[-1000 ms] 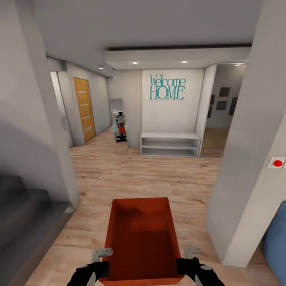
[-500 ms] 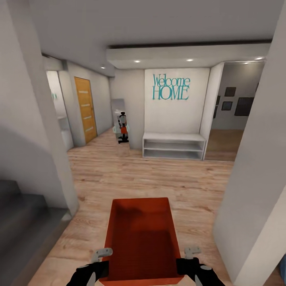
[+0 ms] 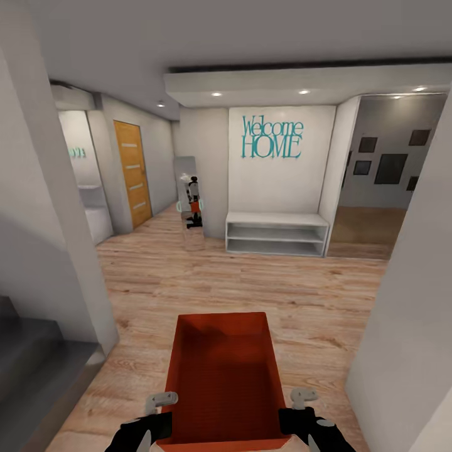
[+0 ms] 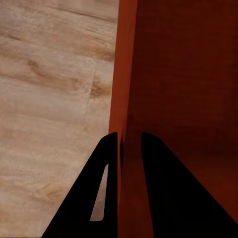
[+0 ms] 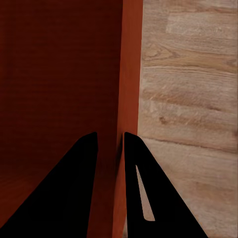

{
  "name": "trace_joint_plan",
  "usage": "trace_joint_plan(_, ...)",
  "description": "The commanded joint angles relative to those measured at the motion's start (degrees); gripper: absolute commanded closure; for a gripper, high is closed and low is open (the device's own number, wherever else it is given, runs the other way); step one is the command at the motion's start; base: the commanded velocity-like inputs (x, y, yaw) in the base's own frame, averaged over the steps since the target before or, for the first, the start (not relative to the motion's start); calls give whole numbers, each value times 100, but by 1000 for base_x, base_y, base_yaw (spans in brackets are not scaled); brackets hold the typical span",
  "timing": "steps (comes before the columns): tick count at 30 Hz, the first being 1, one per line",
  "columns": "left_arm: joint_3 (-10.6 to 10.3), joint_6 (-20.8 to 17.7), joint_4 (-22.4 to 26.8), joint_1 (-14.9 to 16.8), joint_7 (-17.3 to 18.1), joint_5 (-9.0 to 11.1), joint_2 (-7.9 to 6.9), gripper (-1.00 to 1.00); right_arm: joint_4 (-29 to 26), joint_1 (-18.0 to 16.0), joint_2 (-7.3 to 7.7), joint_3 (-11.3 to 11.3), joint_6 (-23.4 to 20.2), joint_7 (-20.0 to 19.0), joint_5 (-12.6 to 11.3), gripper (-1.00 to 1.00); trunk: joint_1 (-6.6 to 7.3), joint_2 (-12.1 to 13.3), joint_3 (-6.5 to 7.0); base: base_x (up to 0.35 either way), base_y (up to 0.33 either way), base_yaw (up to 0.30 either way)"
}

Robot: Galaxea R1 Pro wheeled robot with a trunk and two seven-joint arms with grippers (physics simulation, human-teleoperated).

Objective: Move the two storage containers from the living room to the garage. In the garage, place one container on the floor and stack the other container on top of it (either order is fine).

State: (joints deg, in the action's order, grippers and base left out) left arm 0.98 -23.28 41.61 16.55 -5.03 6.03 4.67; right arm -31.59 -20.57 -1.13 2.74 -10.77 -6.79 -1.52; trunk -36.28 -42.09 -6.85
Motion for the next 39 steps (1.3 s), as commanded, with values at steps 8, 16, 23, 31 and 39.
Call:
trace_joint_plan(8,33,154,22,6,-69,-145,-45,100,3,1,25,25,-31,20,56,100,-5,-8,-10,327,0,0)
trace_joint_plan(16,34,156,22,6,-69,-145,-45,100,3,1,25,25,-31,20,56,100,-5,-8,-10,327,0,0)
trace_joint_plan(23,33,152,22,6,-69,-145,-45,100,3,1,25,25,-31,20,56,100,-5,-8,-10,327,0,0)
trace_joint_plan(31,32,155,22,6,-69,-145,-45,100,3,1,25,25,-31,20,56,100,-5,-8,-10,327,0,0)
trace_joint_plan(39,34,156,22,6,-69,-145,-45,100,3,1,25,25,-31,20,56,100,-5,-8,-10,327,0,0)
